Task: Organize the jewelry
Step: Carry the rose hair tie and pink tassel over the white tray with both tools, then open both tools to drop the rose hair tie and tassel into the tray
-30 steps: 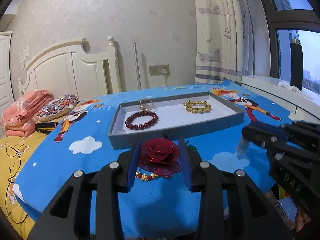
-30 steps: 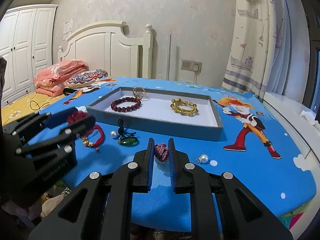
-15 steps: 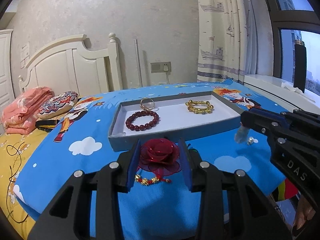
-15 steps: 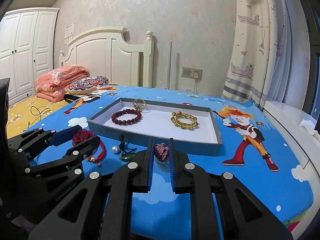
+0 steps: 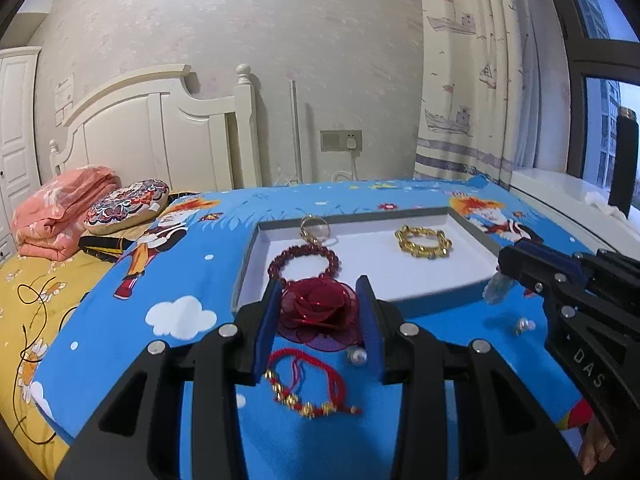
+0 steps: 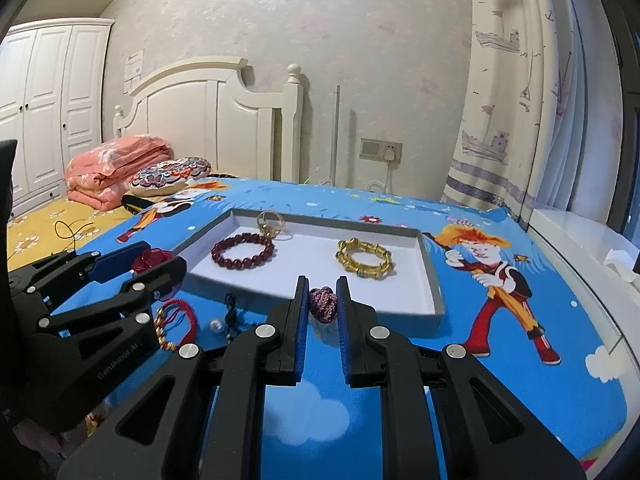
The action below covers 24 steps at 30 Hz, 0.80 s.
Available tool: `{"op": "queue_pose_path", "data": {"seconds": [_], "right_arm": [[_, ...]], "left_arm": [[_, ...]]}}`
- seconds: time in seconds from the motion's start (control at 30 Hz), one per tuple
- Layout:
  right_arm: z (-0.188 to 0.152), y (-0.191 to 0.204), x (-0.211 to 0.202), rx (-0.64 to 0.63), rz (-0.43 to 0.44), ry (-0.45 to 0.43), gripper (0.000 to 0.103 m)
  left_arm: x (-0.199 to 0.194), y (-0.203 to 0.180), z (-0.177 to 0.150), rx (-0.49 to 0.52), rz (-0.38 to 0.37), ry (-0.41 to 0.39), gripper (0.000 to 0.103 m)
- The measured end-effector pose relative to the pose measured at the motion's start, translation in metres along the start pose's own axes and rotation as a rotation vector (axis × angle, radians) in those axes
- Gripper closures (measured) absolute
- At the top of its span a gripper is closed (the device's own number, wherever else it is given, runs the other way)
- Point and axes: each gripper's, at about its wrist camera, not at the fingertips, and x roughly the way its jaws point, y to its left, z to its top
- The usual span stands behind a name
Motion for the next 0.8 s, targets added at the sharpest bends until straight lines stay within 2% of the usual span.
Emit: {"op": "queue_pose_path", "data": {"seconds": [0.33,0.53,0.8], "right_arm": [[0.039,-0.009,0.025,-0.028,-0.018,-0.033,0.089],[0.06,-0.024,0.064,-0.007,-0.016,0.022,0.089],[0.066,-0.032,0.101,0.018,-0.012,0.091,0.089]], "left_arm": [[0.041,0.003,0.039,-0.024,-0.009,0.026,0.066],[0.088,0.006,0.066,-0.049,-0.002,0.091,0.066],[0.131,-0.001,0.069,-0.021,0.033,0.146,0.065]]}}
